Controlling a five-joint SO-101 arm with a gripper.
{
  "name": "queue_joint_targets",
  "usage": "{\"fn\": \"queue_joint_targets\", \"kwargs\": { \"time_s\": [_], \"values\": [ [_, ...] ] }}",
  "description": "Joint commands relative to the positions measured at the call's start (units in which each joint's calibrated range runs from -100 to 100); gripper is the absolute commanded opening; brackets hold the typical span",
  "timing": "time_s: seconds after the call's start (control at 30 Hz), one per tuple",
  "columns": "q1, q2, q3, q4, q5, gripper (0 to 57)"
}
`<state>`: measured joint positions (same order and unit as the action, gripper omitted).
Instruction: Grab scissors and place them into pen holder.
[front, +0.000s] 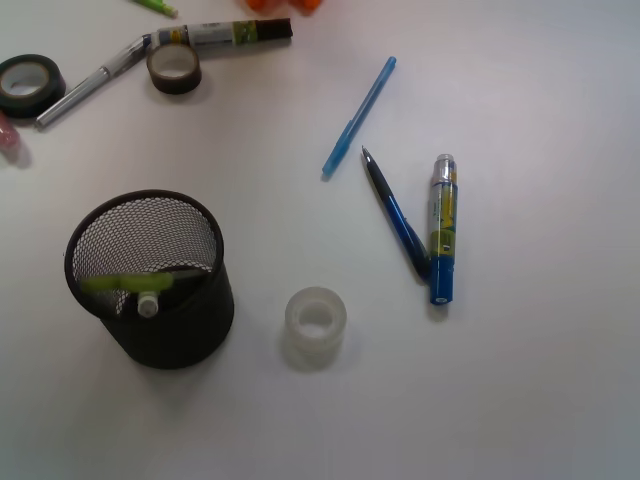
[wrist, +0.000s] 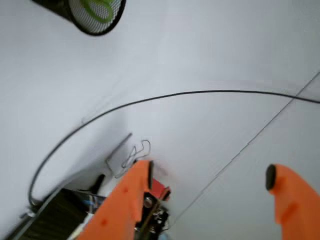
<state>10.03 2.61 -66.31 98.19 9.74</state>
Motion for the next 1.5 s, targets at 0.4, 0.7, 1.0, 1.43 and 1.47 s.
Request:
{"fn": "queue_joint_targets", "kwargs": {
  "time_s": [0.4,0.7,1.0,1.43,1.47],
  "values": [
    [-13.7,-36.8,72.8,-0.9,-56.5,25.7],
    [-14.0,-72.6,119.0,-41.9,-36.9,15.4],
    [-14.0,-101.2,150.1,-46.1,-22.2,13.5],
    [-16.7,-101.7,160.7,-38.7,-11.1,0.2],
    [-16.3,-101.7,160.6,-38.4,-11.1,0.2]
  ]
}}
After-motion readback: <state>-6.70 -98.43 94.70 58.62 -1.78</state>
